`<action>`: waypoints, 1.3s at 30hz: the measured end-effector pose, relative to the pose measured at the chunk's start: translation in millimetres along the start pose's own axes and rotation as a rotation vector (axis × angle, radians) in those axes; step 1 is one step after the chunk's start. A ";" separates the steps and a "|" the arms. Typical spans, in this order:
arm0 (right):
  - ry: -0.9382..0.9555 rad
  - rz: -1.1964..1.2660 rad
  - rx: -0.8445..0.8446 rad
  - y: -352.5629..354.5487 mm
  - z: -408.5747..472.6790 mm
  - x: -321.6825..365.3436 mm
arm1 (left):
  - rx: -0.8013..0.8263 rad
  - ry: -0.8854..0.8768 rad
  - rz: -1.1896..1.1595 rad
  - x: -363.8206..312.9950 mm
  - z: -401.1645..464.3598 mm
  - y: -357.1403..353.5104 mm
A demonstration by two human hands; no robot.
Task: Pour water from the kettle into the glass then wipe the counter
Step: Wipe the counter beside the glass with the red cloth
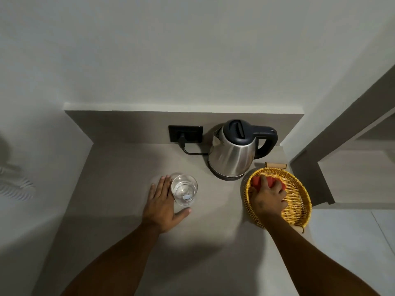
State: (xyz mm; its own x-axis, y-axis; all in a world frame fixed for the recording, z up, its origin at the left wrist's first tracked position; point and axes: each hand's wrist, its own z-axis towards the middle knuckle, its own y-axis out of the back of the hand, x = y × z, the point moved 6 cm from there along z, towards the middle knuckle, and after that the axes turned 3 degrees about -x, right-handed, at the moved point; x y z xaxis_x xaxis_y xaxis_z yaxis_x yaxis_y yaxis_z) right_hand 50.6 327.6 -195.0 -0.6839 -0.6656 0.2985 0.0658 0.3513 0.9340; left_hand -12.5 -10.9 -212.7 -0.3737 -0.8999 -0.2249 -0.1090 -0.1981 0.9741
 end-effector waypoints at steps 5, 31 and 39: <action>-0.075 0.296 -0.172 24.6 -17.2 6.0 | 0.032 0.079 -0.159 1.1 4.7 3.5; 0.716 -0.071 0.073 -88.6 -67.7 184.5 | -0.291 0.283 -0.774 77.4 -32.3 106.1; 0.802 -0.073 0.236 -93.7 -173.9 108.3 | -0.269 0.259 -0.748 80.2 -36.4 112.2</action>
State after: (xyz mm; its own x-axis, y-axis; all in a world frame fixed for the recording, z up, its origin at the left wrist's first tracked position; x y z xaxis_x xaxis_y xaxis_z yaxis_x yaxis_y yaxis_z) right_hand 96.7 108.0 -215.9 0.0494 -0.9271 0.3716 -0.1732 0.3585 0.9173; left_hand -21.2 -119.4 -120.6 -0.0626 -0.5486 -0.8337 -0.0083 -0.8351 0.5501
